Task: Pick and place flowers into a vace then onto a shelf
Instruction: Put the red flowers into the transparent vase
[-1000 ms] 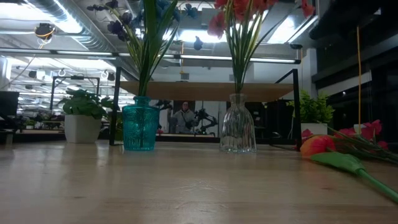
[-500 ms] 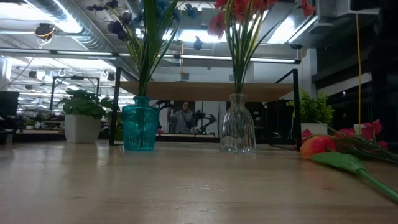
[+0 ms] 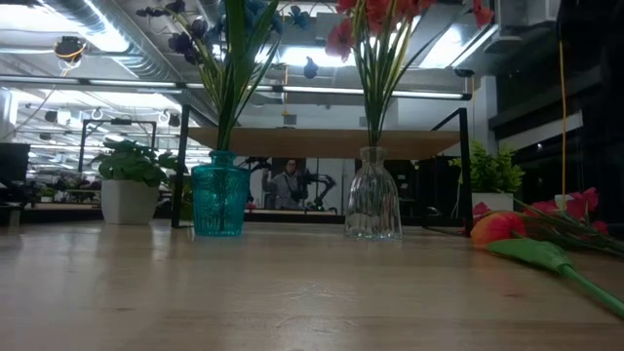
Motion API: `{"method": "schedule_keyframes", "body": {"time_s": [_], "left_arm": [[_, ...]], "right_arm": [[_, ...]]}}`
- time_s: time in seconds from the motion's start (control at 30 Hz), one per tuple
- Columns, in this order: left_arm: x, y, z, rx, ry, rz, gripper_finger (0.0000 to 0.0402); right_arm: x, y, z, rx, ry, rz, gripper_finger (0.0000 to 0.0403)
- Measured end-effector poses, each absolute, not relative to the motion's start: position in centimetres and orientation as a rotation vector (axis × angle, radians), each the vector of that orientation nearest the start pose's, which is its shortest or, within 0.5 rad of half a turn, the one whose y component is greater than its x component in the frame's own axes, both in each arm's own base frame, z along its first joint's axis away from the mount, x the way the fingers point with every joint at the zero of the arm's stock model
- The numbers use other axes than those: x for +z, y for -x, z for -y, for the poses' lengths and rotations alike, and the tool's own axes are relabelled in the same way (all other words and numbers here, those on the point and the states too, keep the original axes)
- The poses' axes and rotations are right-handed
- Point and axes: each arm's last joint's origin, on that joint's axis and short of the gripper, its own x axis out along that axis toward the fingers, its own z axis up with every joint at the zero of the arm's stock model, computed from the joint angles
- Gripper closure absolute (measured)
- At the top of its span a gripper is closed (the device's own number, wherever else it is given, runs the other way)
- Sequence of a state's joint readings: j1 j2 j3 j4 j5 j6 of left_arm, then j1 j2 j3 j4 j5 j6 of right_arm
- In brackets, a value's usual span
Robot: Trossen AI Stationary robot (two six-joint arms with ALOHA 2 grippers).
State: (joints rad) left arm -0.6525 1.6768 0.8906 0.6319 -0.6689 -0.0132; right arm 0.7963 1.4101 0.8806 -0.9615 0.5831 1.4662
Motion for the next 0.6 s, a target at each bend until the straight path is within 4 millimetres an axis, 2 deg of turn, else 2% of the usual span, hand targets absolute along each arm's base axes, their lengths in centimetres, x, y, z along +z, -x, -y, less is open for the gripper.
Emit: {"method": "schedule_keyframes", "body": {"time_s": [0.23, 0.43, 0.6], "left_arm": [[22.1, -29.1, 20.1, 0.005, -0.053, -0.122, 0.0399], [22.1, -29.1, 20.2, -0.025, -0.050, -0.124, 0.0397], [22.1, -29.1, 20.2, -0.025, -0.050, -0.124, 0.0397]], "right_arm": [[19.5, -16.8, -15.2, -0.656, -0.404, -0.924, 0.0354], [18.3, -16.0, -15.5, -0.678, -0.486, -0.912, 0.0297], [16.9, -16.0, -15.7, -0.641, -0.583, -0.877, 0.0262]]}}
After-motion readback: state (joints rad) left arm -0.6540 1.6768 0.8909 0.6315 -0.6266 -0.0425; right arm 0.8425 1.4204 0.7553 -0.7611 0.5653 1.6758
